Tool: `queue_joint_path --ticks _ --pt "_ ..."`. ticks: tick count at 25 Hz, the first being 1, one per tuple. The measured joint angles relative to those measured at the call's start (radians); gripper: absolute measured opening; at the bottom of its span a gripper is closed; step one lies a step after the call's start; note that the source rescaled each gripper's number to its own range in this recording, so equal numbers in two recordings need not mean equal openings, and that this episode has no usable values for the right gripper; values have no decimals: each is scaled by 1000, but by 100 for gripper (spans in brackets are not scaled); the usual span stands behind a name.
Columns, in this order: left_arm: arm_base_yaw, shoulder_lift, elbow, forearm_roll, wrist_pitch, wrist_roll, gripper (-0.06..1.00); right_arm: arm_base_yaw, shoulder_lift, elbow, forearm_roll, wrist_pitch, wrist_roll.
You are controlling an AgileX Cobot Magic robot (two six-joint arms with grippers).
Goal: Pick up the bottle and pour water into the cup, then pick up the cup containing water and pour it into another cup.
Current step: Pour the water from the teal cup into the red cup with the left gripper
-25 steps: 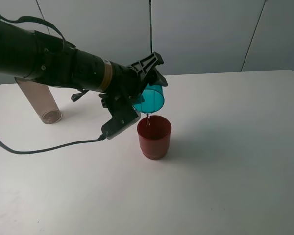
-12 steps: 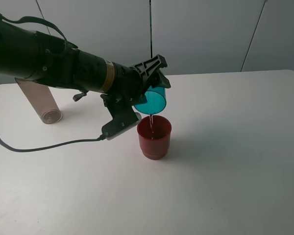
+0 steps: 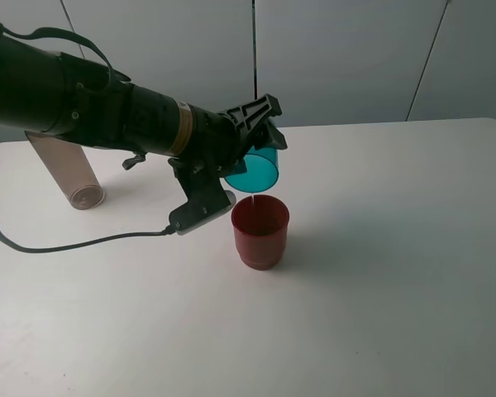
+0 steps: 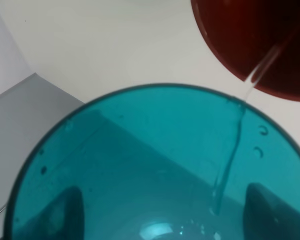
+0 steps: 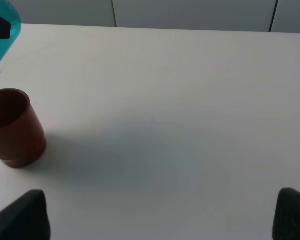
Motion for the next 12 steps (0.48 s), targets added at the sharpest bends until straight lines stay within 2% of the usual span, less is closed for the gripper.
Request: queue_joint_path --ticks 12 --pt "0 0 0 0 0 1 32 0 0 0 0 0 0"
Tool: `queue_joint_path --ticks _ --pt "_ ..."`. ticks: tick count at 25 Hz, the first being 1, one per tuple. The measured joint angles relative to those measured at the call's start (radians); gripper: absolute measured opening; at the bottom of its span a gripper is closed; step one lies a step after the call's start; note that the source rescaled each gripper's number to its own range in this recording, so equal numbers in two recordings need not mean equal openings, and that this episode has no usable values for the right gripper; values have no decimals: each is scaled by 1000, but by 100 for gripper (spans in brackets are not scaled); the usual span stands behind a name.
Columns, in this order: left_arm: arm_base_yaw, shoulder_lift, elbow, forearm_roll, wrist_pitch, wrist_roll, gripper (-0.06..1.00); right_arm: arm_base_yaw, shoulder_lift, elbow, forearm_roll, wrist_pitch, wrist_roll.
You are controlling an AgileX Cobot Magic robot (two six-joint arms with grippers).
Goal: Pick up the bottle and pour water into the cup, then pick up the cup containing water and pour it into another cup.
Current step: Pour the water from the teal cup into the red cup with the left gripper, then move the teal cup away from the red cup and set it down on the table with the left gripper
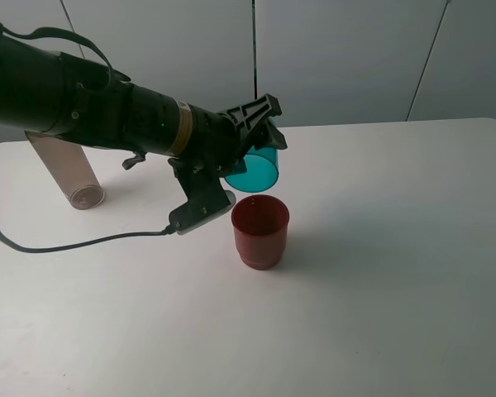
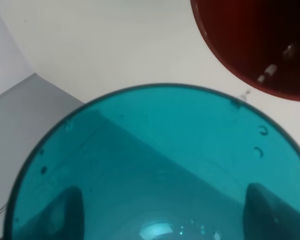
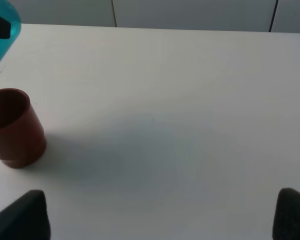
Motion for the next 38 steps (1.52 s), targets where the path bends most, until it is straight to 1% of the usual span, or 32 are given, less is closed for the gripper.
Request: queue_joint_path --ticks 8,10,12,15,18,21,23,25,29,32,33,35,38 --pt "0 0 0 -2 0 -2 32 0 0 0 0 0 0" --pt "0 0 0 -15 0 -52 32 0 0 0 0 0 0" --pt "0 0 0 -49 2 -129 32 0 0 0 0 0 0" --pt "0 0 0 -134 -16 -275 32 0 0 0 0 0 0" --pt "0 0 0 -259 -43 -438 32 0 0 0 0 0 0" --pt "2 0 0 -404 -54 -539 32 0 0 0 0 0 0" --pt "21 5 0 -498 -91 -588 32 0 0 0 0 0 0" --pt "51 20 -2 -610 -129 -625 32 0 0 0 0 0 0" --pt "129 56 -2 -820 -172 -644 32 0 0 0 0 0 0" --pt "186 77 -2 -981 -243 -662 32 0 0 0 0 0 0" --pt "206 89 -2 -1023 -279 -681 32 0 0 0 0 0 0" --pt "241 117 -2 -1099 -351 -757 32 0 0 0 0 0 0" --pt "281 181 -2 -1142 -453 -862 32 0 0 0 0 0 0"
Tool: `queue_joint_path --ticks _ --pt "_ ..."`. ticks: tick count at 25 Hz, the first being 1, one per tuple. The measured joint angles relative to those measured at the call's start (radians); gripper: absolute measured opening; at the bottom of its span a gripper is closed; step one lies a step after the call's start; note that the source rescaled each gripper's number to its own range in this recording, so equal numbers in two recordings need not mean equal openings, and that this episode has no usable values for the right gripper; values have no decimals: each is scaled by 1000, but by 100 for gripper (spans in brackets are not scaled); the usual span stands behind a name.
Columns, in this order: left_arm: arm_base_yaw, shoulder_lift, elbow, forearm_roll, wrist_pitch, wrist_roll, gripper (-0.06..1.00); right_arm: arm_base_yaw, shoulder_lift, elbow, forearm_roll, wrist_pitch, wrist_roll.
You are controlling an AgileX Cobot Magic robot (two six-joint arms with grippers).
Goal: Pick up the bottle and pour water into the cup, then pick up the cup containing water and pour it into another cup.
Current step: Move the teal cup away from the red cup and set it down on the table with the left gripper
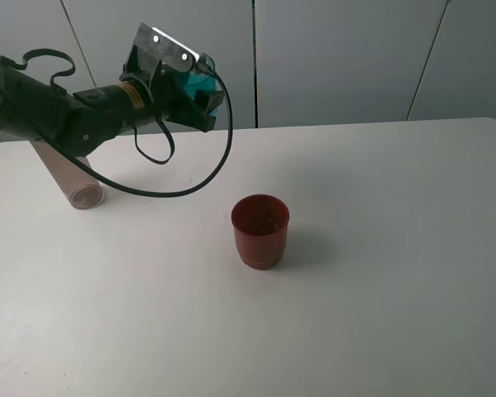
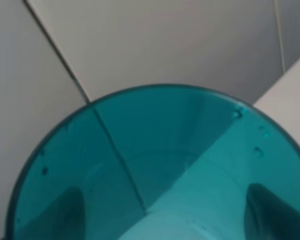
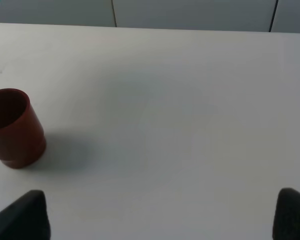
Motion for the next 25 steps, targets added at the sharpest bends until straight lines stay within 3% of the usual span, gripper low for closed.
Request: queue_joint_path --ticks 11,25 --pt "11 279 0 -7 -239 -71 32 0 0 0 0 0 0" --pt "28 326 -1 15 -196 -78 32 0 0 0 0 0 0"
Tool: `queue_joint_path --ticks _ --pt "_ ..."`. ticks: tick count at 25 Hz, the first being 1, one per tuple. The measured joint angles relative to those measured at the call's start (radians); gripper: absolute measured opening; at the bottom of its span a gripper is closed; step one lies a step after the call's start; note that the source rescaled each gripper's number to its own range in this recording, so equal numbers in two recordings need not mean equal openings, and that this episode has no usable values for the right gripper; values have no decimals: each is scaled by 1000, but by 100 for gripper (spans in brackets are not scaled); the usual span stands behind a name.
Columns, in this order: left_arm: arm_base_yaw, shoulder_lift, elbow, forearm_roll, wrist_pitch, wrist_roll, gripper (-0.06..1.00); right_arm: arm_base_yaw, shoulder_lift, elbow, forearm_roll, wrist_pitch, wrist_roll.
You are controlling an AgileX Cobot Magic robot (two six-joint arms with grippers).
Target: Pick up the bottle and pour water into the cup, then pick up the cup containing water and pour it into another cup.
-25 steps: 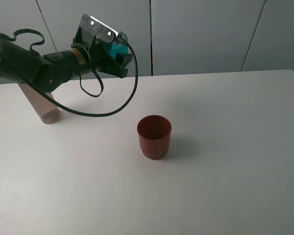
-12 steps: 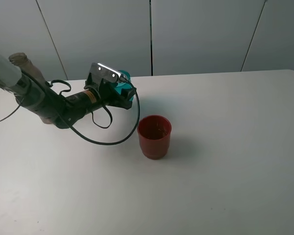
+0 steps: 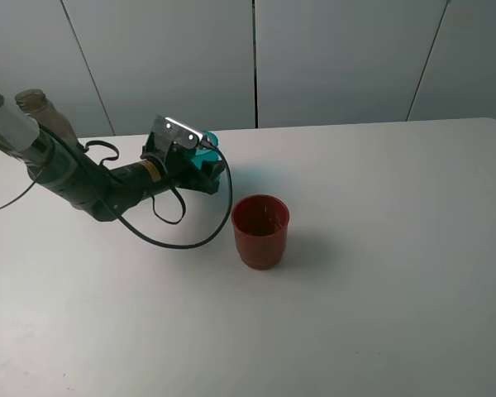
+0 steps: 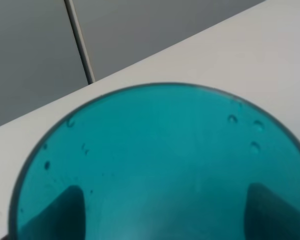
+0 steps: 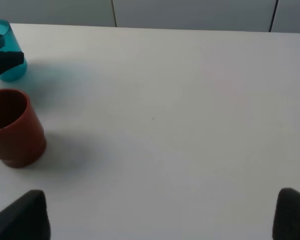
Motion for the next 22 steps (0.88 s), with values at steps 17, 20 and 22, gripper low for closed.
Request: queue_joint_path --ticks 17,20,22 --pt "1 -32 0 53 61 -19 96 0 0 0 0 0 0" --pt "1 -91 0 53 78 -21 97 0 0 0 0 0 0" --pt "1 -139 0 53 112 -22 97 0 0 0 0 0 0"
